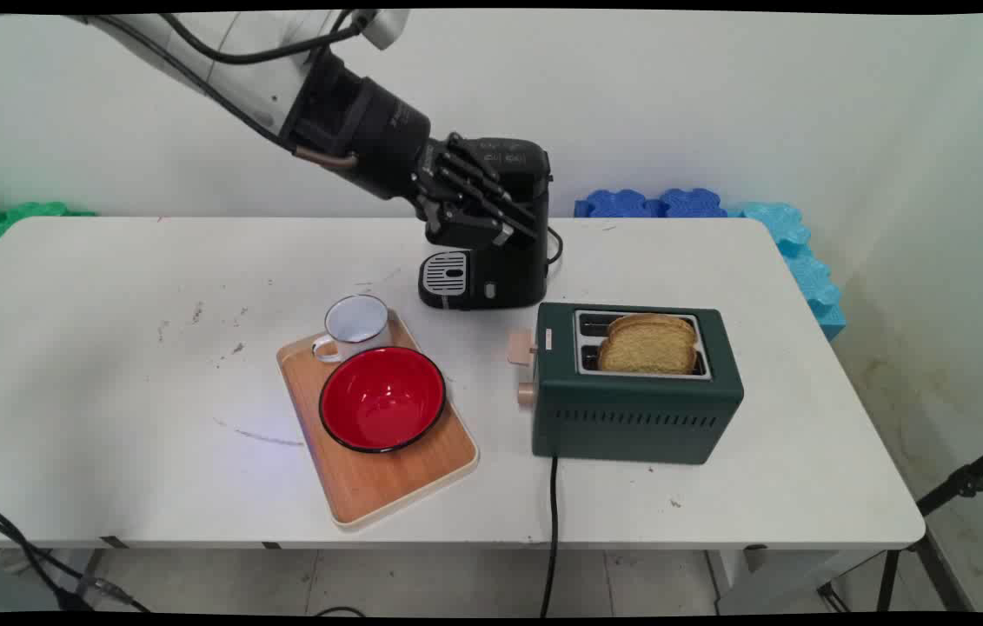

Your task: Press the toaster switch

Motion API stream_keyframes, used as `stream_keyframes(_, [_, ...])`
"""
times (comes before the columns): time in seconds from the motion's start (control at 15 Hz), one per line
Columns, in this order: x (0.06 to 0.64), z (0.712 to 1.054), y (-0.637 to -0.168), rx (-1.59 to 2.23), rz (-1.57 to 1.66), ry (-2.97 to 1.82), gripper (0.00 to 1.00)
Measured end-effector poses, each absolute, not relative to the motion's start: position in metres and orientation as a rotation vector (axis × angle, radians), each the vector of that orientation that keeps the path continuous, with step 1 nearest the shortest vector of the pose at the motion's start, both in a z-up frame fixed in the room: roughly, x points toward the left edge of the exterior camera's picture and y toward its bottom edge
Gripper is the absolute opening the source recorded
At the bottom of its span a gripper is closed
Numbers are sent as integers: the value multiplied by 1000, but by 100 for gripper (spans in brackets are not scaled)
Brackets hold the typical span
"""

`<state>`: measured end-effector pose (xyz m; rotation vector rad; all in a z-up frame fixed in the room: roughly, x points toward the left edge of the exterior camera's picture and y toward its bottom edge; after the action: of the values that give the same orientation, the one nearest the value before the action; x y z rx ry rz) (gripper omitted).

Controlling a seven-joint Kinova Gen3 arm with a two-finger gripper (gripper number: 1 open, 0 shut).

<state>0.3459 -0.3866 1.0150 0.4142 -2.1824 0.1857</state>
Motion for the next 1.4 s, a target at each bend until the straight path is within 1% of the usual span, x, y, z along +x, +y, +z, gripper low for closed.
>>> stream_keyframes(0.4, [356,981,-390,477,115,-2159,0])
stream_keyframes(0.8, [362,945,-393,435,106,-2178,0])
stream_keyframes(1.4, [360,910,-399,386,97,-2210,0])
